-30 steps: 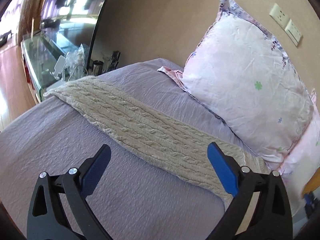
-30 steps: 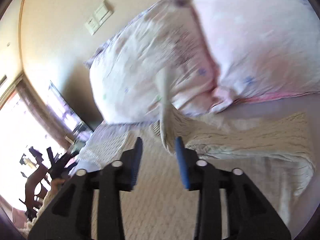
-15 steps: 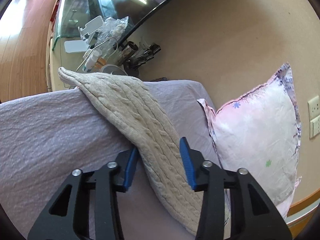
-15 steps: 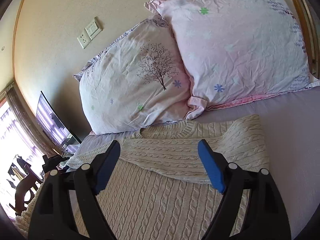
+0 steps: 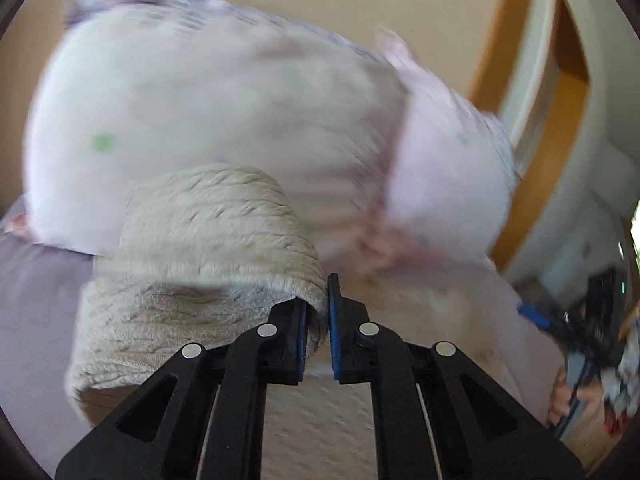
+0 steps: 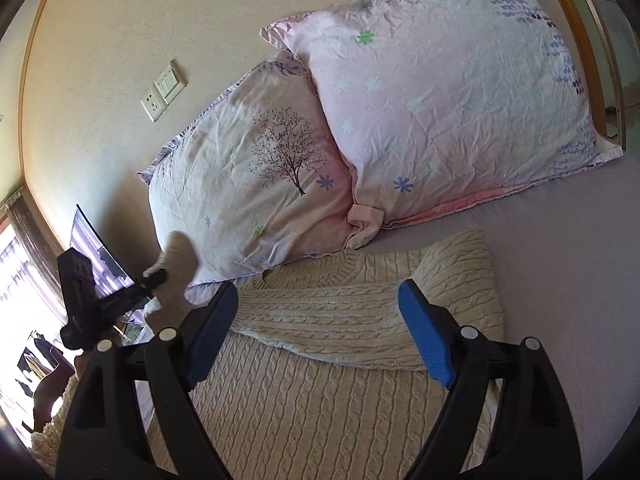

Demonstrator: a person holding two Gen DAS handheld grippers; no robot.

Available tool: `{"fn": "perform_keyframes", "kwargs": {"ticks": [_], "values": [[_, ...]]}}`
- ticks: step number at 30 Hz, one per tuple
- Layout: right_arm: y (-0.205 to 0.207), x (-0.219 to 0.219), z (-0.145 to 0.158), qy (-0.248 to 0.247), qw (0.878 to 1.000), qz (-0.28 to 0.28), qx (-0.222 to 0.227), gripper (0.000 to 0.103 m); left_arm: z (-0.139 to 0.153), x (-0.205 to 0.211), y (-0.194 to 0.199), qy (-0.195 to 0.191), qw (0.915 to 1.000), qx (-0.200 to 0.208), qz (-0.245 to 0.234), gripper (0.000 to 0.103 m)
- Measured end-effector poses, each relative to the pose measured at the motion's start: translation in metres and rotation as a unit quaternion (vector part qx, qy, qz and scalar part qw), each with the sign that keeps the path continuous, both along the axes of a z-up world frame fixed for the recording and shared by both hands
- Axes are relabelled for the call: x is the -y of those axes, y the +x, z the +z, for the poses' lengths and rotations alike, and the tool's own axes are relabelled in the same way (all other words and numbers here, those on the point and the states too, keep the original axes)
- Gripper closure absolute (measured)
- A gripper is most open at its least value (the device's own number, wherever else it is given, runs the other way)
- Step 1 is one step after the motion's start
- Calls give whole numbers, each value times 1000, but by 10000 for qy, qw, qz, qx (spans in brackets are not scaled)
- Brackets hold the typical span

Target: Fold small clothes

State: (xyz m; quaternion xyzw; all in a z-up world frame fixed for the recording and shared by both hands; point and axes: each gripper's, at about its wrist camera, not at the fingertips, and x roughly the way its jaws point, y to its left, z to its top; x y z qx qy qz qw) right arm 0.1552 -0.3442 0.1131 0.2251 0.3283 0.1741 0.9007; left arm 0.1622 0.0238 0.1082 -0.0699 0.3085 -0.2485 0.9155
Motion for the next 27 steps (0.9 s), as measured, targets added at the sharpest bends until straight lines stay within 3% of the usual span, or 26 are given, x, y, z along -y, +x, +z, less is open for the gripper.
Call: {"fn": "perform_keyframes", "kwargs": {"ticks": [2, 4, 5, 7, 8, 12, 17, 21, 22, 23, 27], "values": [[0, 6, -8, 58, 9998, -54, -195, 21, -26, 54, -2, 442, 9963, -332, -654, 84], [0, 17, -15, 125, 9991, -149, -370, 21, -41, 64, -9, 622, 9942, -443, -759, 80], [0, 22, -17, 116, 9988, -199, -434, 21, -43, 54, -12, 602, 9952, -452, -631, 73], [6, 28, -23, 106, 9978, -261, -592, 24, -40, 21, -20, 487, 9978, -412, -169, 34], [11, 28, -27, 153, 9971, -234, -702, 30, -38, 2, -26, 426, 9984, -359, 56, 31], [36, 21, -53, 454, 9907, -114, -1281, 49, -43, -63, -52, 490, 9936, -616, 816, 26], [64, 10, -77, 237, 9867, -319, -1579, 51, -65, -115, -88, 129, 9844, -1169, 1305, 22], [90, 1, -97, 463, 9784, -419, -1969, 58, -83, -132, -106, -344, 9790, -1510, 1328, 22], [95, -4, -102, 431, 9769, -417, -2049, 67, -86, -131, -109, -412, 9783, -1562, 1294, 22], [98, -9, -105, 302, 9765, -431, -2089, 92, -89, -131, -112, -444, 9780, -1600, 1261, 22], [75, -6, -93, 309, 9820, -784, -1690, 92, -92, -135, -133, -644, 9795, -1534, 1135, 22]]}}
